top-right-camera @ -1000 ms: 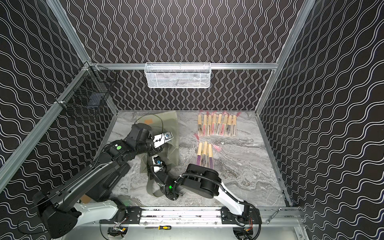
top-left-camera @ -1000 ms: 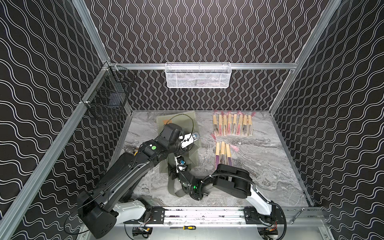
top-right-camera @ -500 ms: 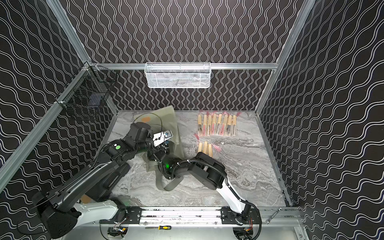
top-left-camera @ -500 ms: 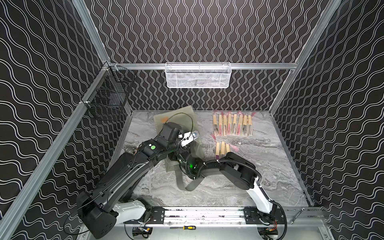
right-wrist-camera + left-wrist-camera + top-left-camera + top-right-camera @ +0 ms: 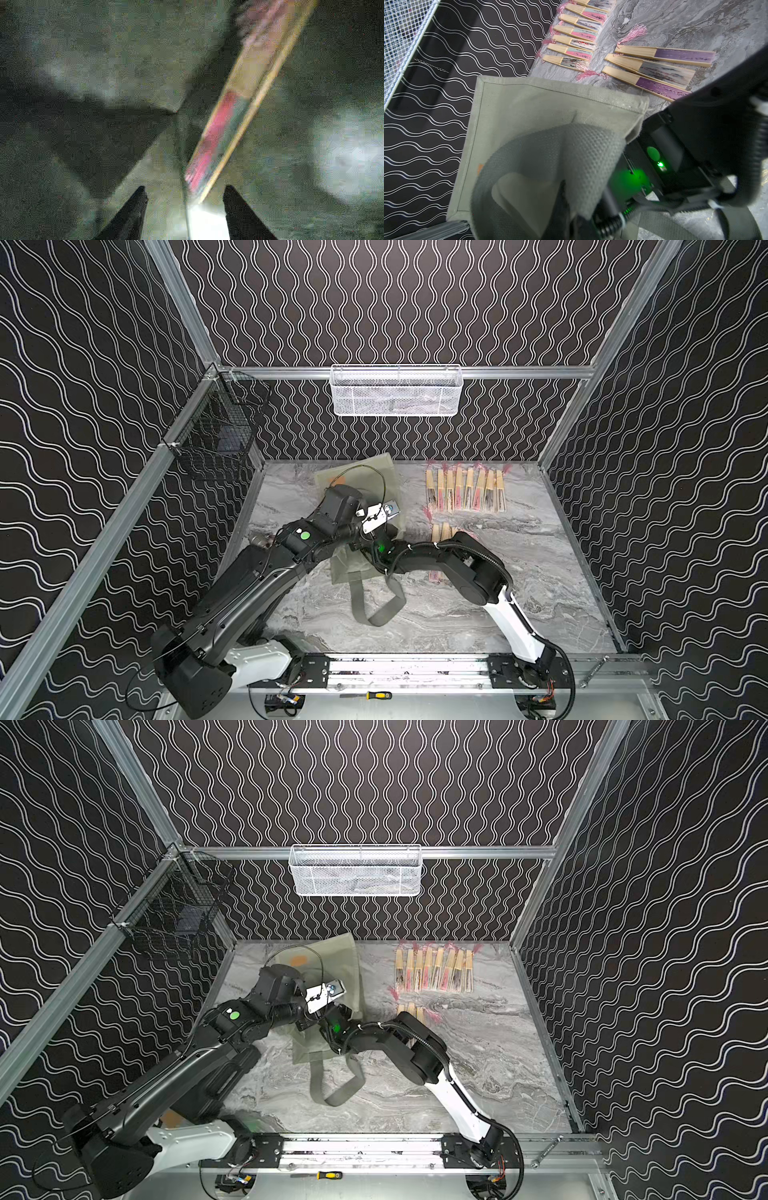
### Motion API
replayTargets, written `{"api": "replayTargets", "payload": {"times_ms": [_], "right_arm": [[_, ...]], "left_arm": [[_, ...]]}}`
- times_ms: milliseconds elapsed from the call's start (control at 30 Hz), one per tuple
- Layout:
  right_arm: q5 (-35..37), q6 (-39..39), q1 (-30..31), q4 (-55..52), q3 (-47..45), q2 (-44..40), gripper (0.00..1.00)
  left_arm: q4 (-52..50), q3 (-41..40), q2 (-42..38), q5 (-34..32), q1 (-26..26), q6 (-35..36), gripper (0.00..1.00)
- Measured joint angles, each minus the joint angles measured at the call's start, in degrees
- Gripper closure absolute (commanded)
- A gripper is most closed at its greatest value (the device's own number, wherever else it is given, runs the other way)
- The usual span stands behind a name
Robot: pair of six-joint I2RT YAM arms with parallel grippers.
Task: Take out the folding fans from the tote bags
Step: Pick up the folding fan from the canvas bag.
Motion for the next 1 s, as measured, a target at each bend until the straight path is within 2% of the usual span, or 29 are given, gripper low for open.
{"api": "replayTargets", "payload": {"times_ms": [300, 600, 1000], "right_arm": [[-3.69, 6.73, -3.37, 3.52, 0.57, 2.86, 0.44], [-9.46, 8.81, -6.56, 8.61, 3.91, 6.38, 0.48], [-17.57, 5.25, -6.86, 11.02, 4.98, 8.39, 0.78]], "left_arm": [[-1.20, 0.00, 0.00, 0.44, -0.68, -0.20, 1.00], [-1.29, 0.24, 0.37, 1.51, -1.95, -0.59, 1.00], [-1.29, 0.15, -0.26, 0.98, -2.03, -1.07, 1.00]]}}
